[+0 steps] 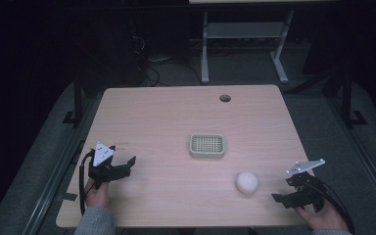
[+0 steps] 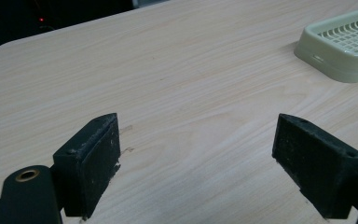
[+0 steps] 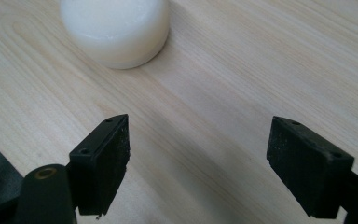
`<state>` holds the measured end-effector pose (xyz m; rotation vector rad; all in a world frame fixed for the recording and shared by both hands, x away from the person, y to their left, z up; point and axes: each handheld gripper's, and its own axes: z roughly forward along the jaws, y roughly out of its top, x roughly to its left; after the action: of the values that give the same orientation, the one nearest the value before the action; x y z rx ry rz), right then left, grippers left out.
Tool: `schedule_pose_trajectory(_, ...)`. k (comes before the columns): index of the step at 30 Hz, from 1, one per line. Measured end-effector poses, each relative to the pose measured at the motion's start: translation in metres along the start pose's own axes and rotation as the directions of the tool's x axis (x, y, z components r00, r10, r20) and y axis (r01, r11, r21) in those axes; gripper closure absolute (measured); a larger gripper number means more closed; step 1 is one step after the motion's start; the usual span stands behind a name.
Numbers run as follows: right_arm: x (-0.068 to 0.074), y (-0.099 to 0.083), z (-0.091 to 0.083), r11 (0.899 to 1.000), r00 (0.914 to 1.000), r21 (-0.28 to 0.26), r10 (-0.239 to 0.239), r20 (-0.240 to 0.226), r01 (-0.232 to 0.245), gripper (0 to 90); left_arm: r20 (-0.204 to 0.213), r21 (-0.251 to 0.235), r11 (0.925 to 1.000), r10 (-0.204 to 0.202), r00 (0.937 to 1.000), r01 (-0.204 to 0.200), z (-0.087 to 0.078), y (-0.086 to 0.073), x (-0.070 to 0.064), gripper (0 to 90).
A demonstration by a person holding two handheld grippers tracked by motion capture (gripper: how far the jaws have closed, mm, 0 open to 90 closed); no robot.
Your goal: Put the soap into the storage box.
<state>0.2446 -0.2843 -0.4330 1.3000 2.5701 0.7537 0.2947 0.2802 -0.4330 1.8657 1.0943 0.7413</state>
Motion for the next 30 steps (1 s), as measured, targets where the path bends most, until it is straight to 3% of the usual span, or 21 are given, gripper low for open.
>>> schedule_pose_trajectory(15, 0.009, 0.019, -0.003, 0.998, 0.9985, 0.035, -0.054, -0.009, 0.054, 18.3, -0.003, -0.004, 1.0000, 0.001, 1.0000, -0.001, 0.000, 0.000, 0.000, 14.8)
schedule_pose_trajectory(30, 0.019, 0.040, 0.006, 0.991, 0.9936, 0.082, -0.105, -0.040, 0.108, 15.5, -0.002, -0.004, 1.0000, -0.001, 1.0000, 0.001, 0.000, 0.000, 0.001, 14.8)
